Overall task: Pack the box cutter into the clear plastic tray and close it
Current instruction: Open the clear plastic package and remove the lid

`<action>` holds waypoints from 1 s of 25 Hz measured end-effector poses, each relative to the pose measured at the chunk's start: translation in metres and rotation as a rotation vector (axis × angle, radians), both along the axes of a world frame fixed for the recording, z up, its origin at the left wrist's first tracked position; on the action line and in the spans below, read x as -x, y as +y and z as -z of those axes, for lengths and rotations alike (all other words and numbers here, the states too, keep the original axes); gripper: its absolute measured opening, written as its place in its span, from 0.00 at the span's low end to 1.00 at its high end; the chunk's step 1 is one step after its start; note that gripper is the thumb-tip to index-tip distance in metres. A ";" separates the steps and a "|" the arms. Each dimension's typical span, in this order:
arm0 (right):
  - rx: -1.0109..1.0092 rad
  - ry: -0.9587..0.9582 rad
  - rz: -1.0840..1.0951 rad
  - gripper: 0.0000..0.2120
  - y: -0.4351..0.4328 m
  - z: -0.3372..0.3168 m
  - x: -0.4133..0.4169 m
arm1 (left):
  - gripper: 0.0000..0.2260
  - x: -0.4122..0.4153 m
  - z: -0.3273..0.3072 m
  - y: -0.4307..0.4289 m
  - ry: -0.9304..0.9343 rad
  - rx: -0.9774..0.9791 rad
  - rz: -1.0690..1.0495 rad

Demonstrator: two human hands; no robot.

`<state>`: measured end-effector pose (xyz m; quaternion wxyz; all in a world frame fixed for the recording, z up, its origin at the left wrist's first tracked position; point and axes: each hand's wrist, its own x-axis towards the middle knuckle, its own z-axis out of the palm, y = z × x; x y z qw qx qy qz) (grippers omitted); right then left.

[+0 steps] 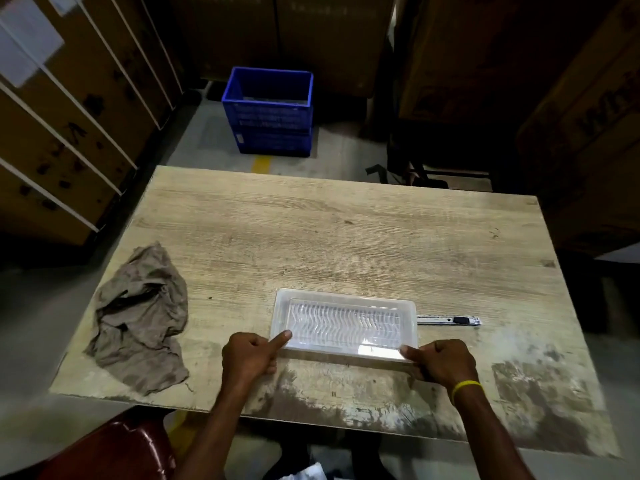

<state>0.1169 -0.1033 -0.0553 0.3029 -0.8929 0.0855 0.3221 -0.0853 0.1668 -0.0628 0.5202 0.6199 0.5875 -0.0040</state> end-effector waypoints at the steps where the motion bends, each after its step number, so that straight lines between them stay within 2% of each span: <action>1: -0.003 -0.003 0.004 0.24 0.000 0.001 -0.001 | 0.27 0.002 0.000 -0.004 -0.003 0.013 -0.042; 4: -0.012 0.014 -0.008 0.25 -0.001 0.002 -0.001 | 0.25 0.000 -0.001 -0.008 0.045 -0.043 0.004; 8: -0.015 0.026 -0.030 0.24 -0.002 0.004 -0.002 | 0.28 -0.001 0.006 -0.002 0.101 -0.182 0.114; 12: -0.013 0.043 -0.051 0.24 -0.001 0.000 -0.003 | 0.29 -0.001 0.009 0.004 0.134 -0.165 0.188; 15: -0.045 0.046 -0.037 0.20 0.002 -0.007 -0.009 | 0.26 -0.007 0.003 0.018 0.212 -0.162 0.280; 20: -0.186 -0.091 -0.038 0.27 0.016 -0.014 -0.030 | 0.25 -0.044 -0.008 0.041 0.030 -0.192 0.154; 23: -0.172 -0.112 -0.115 0.31 0.026 -0.018 -0.039 | 0.19 -0.061 -0.012 0.042 0.014 -0.201 0.155; 25: -0.139 -0.129 -0.136 0.31 0.028 -0.017 -0.042 | 0.18 -0.064 -0.013 0.039 0.033 -0.233 0.156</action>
